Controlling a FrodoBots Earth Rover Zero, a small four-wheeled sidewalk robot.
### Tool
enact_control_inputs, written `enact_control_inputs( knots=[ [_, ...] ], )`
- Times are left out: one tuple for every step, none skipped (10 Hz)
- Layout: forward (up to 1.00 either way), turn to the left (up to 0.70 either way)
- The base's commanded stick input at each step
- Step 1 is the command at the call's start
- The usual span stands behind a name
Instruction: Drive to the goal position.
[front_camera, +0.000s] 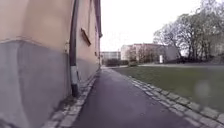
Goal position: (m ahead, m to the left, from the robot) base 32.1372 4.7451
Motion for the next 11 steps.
enact_control_inputs(
  knots=[
    [0.85, 0.00],
    [0.85, 0.00],
    [0.85, 0.00],
    [0.85, 0.00],
    [0.85, 0.00],
    [0.85, 0.00],
    [0.85, 0.00],
    [0.85, 0.00],
    [0.85, 0.00],
    [0.85, 0.00],
    [0.85, 0.00]
  ],
)
